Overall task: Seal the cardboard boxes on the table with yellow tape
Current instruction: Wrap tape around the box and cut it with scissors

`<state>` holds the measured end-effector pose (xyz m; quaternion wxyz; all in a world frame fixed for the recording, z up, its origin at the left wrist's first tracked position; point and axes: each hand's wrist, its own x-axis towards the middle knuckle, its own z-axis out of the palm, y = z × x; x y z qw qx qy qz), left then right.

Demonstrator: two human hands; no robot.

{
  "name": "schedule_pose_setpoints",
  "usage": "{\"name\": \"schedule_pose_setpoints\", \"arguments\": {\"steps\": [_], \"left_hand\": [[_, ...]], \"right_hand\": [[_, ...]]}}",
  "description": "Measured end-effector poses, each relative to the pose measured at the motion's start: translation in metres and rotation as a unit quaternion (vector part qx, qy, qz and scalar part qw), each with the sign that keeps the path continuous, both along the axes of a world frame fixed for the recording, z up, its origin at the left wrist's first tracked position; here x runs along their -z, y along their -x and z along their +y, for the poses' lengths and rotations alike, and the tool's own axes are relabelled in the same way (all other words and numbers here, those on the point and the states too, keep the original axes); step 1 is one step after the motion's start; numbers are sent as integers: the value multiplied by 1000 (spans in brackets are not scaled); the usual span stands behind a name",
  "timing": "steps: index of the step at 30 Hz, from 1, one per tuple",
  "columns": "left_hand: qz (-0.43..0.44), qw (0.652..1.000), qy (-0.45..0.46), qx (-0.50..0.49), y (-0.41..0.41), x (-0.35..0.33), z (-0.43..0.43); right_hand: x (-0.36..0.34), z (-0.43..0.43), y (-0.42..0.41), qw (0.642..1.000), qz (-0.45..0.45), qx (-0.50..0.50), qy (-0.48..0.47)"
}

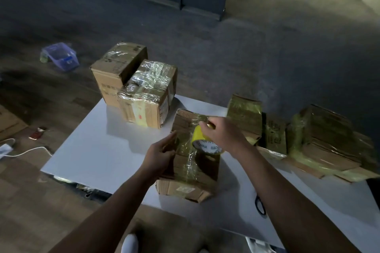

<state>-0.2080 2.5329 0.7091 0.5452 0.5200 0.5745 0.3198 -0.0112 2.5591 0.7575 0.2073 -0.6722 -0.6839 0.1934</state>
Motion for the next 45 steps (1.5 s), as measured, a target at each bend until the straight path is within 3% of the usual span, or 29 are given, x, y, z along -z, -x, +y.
{"name": "schedule_pose_setpoints", "arguments": {"steps": [4, 6, 7, 9, 11, 13, 17, 19, 25, 29, 32, 34, 39, 45], "left_hand": [[-9, 1000, 16, 6, -1, 4, 3], [74, 994, -65, 55, -1, 4, 5], [155, 974, -127, 106, -2, 7, 6], [313, 901, -225, 197, -7, 13, 7], [383, 846, -277, 245, -15, 18, 5], [417, 822, -291, 257, -22, 22, 3], [451, 808, -277, 259, -18, 30, 8], [451, 806, -277, 267, -18, 30, 8], [472, 793, -267, 280, -18, 26, 7], [506, 774, -254, 284, -28, 19, 8], [487, 782, -261, 287, -47, 14, 9], [454, 786, -266, 325, -56, 16, 6], [451, 781, -268, 338, -50, 23, 9], [465, 777, -258, 336, -52, 26, 6]], "right_hand": [[-2, -6, -7, 999, -26, 13, 21], [1, -7, -10, 1000, 5, 13, 12], [5, -8, -11, 1000, 25, 13, 9], [12, -9, -9, 997, 68, 27, 6], [15, -10, -8, 993, 106, 46, -2], [16, -10, -9, 988, 147, 48, -1], [27, -19, -13, 963, 257, 74, 23], [29, -20, -8, 963, 255, 82, 18], [3, -15, -24, 996, 82, 47, -4], [2, -17, -26, 998, 25, 57, 7], [0, -14, -14, 998, -3, 66, -18], [3, -13, -20, 995, 45, 85, -15], [25, -26, -42, 959, 270, 87, 15], [21, -32, -56, 973, 210, 92, -32]]}}
